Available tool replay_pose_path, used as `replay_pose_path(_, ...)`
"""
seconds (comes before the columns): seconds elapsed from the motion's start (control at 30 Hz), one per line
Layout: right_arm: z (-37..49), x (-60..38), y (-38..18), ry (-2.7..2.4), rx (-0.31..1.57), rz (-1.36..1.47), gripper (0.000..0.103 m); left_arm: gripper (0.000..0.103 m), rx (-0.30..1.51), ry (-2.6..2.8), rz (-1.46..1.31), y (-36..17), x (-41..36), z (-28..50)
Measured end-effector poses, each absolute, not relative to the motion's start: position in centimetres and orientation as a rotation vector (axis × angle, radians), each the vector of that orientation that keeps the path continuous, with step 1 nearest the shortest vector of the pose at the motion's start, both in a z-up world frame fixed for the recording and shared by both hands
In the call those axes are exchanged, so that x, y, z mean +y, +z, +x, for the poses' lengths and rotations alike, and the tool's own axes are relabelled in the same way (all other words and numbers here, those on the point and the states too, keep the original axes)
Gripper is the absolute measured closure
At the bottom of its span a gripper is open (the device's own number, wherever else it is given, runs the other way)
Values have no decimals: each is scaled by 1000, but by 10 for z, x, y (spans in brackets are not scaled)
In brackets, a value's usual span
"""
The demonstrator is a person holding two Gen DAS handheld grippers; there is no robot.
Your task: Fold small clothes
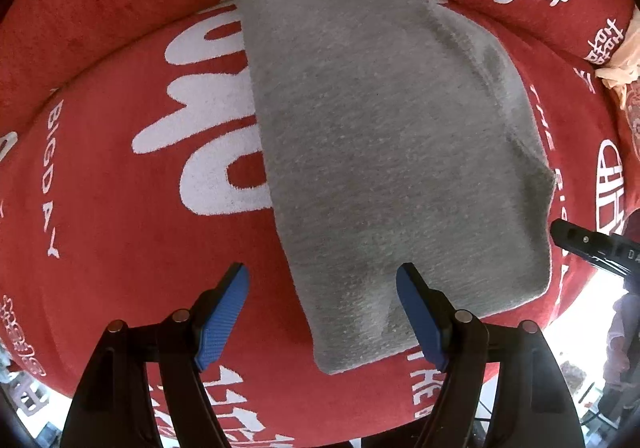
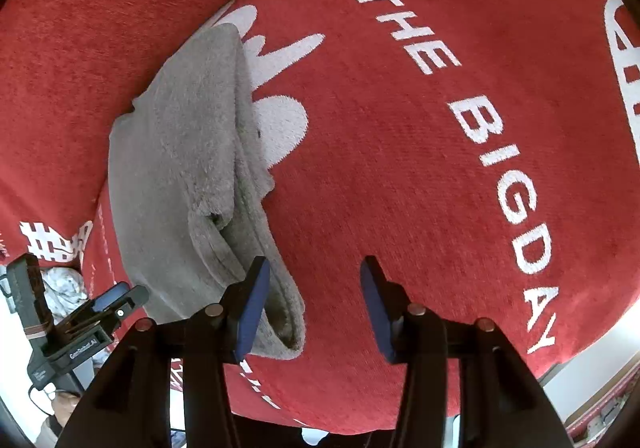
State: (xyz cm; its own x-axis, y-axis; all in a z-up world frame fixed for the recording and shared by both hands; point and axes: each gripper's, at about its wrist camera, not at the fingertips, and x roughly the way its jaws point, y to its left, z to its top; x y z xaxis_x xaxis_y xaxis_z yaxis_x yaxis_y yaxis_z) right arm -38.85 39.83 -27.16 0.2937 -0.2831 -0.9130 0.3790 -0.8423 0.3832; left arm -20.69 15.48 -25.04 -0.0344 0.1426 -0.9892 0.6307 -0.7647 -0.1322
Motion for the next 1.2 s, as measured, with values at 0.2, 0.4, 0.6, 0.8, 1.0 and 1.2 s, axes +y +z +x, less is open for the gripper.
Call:
replay_pose_path(0.2, -392, 397, -271, -1592, 72, 2016, 46, 0, 785, -1873, 1875, -245, 149, -212)
replay_pose_path(0.4, -407, 397, -269, -1583, -29, 1984, 37, 0, 809, -1901, 1798, -232, 124, -210)
replay_pose_path(0.6, -435, 383, -278, -1487, -199, 1934, 36, 0, 954, -1882, 1767, -246, 81, -211)
replay_pose_path(0.8, -450, 355, -297, -1340, -226, 1911, 35, 0, 1132, -1921, 1744, -269, 69, -219)
replay_pose_path(1.0, -451, 331, -324, -1217, -205, 1919, 35, 0, 1266, -1968, 1759, -289, 82, -229)
replay_pose_path(1.2, -443, 301, -332, -1100, -174, 1863, 33, 0, 1256, -2004, 1760, -294, 90, -242)
